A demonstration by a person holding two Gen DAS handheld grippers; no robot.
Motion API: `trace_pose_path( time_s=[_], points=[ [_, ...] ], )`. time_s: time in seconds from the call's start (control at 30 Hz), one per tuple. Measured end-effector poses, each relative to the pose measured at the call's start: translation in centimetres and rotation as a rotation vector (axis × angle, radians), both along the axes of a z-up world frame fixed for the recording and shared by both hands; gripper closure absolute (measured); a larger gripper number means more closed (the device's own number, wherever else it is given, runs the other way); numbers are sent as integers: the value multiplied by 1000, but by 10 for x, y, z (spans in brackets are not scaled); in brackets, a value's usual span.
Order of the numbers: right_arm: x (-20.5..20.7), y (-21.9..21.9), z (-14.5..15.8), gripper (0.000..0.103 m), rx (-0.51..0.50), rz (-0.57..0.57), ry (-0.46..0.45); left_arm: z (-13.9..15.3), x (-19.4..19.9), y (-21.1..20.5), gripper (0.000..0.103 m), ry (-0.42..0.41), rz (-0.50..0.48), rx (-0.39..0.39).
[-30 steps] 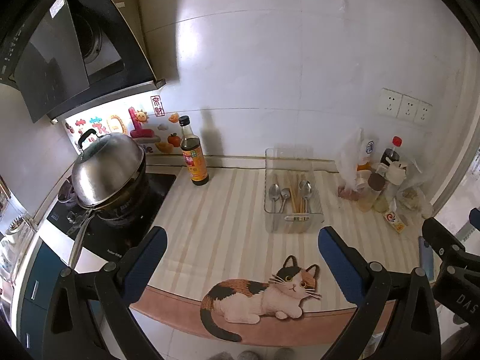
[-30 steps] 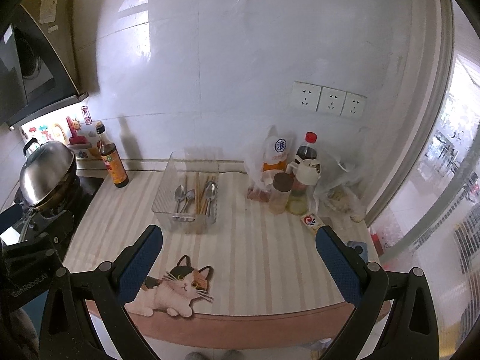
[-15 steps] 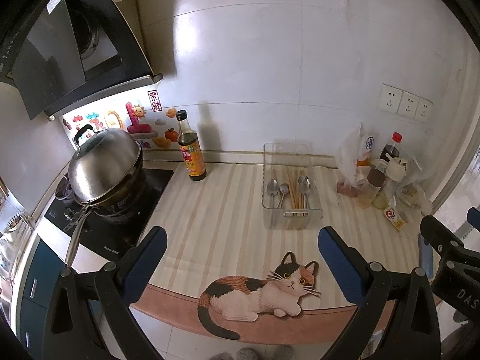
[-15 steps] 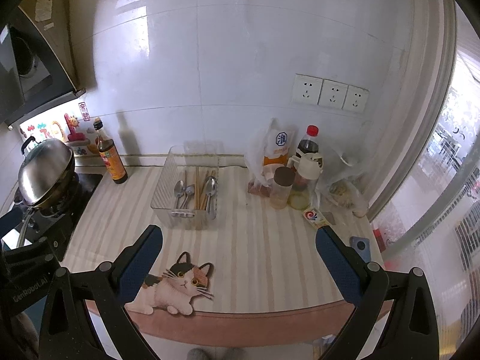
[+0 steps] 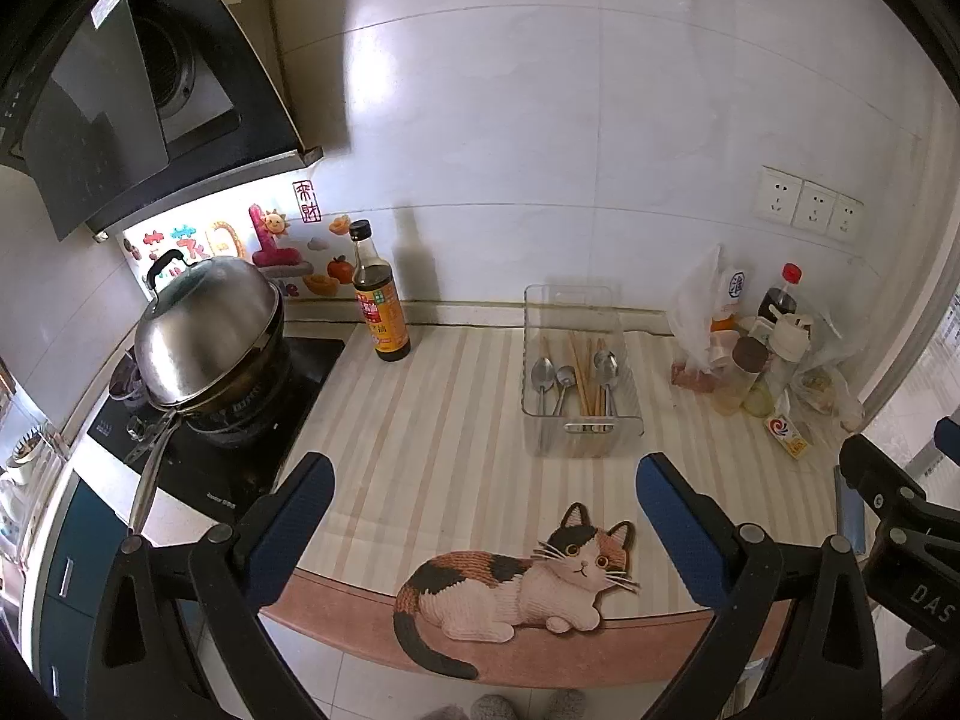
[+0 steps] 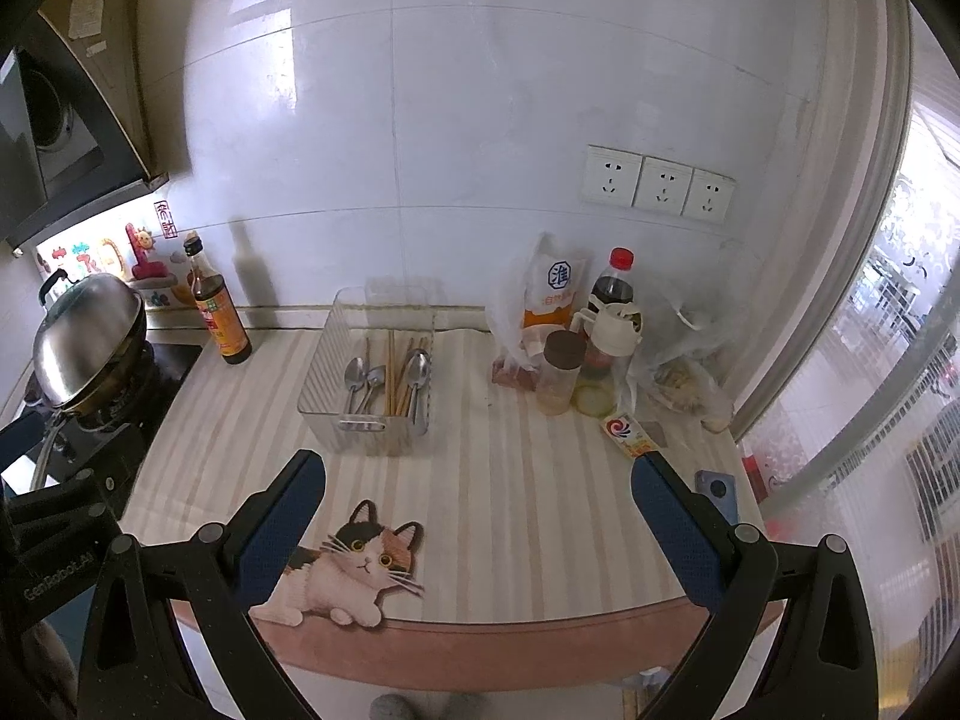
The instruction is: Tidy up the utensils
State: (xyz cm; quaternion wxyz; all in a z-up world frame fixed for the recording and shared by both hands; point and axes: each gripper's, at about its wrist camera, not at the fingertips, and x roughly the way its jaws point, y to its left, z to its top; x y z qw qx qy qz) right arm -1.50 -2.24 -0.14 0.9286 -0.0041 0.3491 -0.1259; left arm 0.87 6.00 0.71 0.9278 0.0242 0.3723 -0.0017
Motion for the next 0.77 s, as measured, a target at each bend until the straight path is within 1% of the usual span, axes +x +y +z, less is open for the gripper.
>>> trace_pose_path(
  time_s=[0.57, 0.77],
  points=[
    [-1, -2, 1, 0, -1, 2, -2, 3, -3, 3, 0, -5, -2, 0],
    [-1, -2, 1, 0, -2, 4, -3, 6, -4, 7, 0, -3, -12, -12]
  ],
)
